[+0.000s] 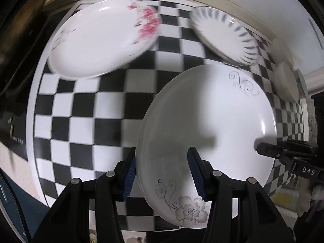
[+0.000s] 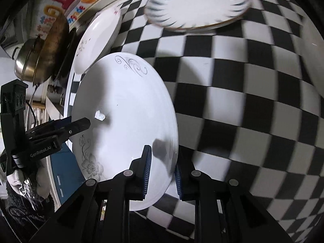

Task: Organize plates and bowls
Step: 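Lift the grey-flower plate with both grippers and carry it over the pink-rose plate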

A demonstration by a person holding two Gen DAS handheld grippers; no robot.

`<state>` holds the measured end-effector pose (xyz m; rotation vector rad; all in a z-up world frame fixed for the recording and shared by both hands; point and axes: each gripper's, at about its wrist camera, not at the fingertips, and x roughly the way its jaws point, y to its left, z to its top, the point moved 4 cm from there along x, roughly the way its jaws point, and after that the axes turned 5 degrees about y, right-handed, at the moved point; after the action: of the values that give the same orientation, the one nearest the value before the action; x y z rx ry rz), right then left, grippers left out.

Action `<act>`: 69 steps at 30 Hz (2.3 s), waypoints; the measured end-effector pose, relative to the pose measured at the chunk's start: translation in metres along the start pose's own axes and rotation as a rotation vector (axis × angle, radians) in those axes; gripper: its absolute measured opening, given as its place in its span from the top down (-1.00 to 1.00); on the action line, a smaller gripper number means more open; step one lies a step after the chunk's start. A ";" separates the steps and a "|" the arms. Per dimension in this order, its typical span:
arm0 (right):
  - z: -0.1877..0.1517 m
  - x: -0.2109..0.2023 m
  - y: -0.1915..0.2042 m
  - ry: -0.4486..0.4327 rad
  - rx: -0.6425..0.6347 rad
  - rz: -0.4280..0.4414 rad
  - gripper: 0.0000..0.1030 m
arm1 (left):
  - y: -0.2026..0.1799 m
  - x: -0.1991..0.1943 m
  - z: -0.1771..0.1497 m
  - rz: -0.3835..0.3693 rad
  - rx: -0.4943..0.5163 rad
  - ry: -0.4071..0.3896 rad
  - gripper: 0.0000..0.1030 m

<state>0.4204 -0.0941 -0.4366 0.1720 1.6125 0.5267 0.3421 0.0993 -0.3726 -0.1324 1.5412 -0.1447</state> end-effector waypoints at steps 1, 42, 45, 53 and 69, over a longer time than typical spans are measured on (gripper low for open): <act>-0.002 -0.007 -0.006 -0.010 0.010 -0.002 0.55 | -0.009 0.001 0.001 -0.001 0.014 0.002 0.09; -0.027 -0.022 -0.106 0.046 0.210 0.004 0.53 | -0.087 0.044 0.023 -0.023 0.091 0.097 0.09; -0.023 -0.028 -0.105 0.066 0.214 -0.002 0.50 | -0.078 0.026 0.028 -0.021 0.068 0.050 0.09; 0.025 -0.098 -0.060 -0.081 0.078 -0.092 0.42 | -0.026 -0.020 0.045 -0.020 -0.113 -0.057 0.08; 0.283 0.012 0.141 -0.023 -0.431 -0.014 0.15 | 0.135 -0.002 0.056 -0.107 -0.735 -0.100 0.09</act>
<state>0.6661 0.1006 -0.3934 -0.1554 1.4401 0.8437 0.3989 0.2325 -0.3933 -0.7900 1.4247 0.3479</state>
